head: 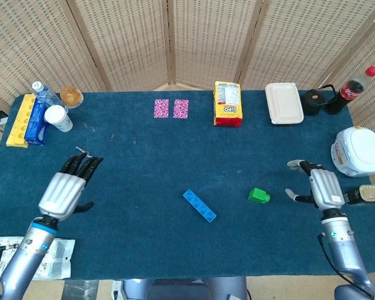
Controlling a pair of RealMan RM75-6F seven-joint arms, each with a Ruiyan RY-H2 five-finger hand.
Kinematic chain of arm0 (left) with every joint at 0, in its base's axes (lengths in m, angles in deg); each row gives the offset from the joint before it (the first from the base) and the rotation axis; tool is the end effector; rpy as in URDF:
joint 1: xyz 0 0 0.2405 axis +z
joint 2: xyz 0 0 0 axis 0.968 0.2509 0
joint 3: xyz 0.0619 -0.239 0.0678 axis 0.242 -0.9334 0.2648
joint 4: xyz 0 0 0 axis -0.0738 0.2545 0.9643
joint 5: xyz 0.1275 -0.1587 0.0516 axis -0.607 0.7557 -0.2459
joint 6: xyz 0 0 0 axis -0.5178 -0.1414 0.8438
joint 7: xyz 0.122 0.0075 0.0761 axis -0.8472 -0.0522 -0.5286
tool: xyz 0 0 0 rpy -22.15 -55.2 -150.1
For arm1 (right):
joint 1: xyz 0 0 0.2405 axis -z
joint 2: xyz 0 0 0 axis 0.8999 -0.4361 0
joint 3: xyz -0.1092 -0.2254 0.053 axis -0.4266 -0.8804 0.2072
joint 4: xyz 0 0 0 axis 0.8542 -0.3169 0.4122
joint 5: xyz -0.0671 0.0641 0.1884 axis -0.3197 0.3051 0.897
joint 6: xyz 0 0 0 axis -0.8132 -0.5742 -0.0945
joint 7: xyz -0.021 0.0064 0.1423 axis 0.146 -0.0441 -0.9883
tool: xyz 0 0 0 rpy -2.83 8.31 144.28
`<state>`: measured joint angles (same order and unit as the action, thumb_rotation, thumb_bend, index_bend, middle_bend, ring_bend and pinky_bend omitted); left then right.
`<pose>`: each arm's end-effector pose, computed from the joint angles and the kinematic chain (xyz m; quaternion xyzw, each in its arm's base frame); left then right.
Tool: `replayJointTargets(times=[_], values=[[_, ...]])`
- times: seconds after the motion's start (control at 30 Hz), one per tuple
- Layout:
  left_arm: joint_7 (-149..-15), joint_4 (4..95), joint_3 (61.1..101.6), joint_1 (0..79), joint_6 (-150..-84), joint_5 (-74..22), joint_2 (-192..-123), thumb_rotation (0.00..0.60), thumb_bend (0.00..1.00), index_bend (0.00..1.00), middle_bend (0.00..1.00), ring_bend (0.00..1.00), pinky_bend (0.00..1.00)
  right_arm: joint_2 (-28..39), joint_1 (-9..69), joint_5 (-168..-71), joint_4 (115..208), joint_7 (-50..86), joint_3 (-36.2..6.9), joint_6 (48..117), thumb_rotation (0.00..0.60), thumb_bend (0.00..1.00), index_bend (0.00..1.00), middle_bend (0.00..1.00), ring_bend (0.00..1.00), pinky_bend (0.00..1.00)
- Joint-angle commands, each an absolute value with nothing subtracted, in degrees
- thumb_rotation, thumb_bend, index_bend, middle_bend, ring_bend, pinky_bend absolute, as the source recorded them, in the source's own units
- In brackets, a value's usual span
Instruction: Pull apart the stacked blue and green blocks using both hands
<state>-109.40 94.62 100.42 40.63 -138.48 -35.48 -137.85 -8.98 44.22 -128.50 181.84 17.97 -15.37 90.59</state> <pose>-0.1775 0.2360 0.1148 -0.7142 -0.3293 -0.3542 0.5059 -0.2624 -0.2771 0.1221 0.5716 -0.4590 0.4406 0.5182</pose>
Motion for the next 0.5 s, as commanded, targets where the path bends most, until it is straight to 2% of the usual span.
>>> replayJointTargets(times=[0.03,0.5], values=[[-105.13,92.22,104.38,47.76,-144.19,-42.15,-135.12,0.600,0.16,0.06,0.15,0.00,0.11,-8.01,46.34,-131.22,182.38,20.76,-17.22,94.08,0.600,0.27,0.32,0.37,0.38,0.32],[-97.94,86.05,105.43,62.80,-153.67,-47.01,-134.96,0.600,0.16,0.11,0.15,0.00,0.11,-9.07,52.41,-136.45,186.31,28.11,-21.10,102.71,0.600,0.27,0.33,0.38,0.38,0.32]])
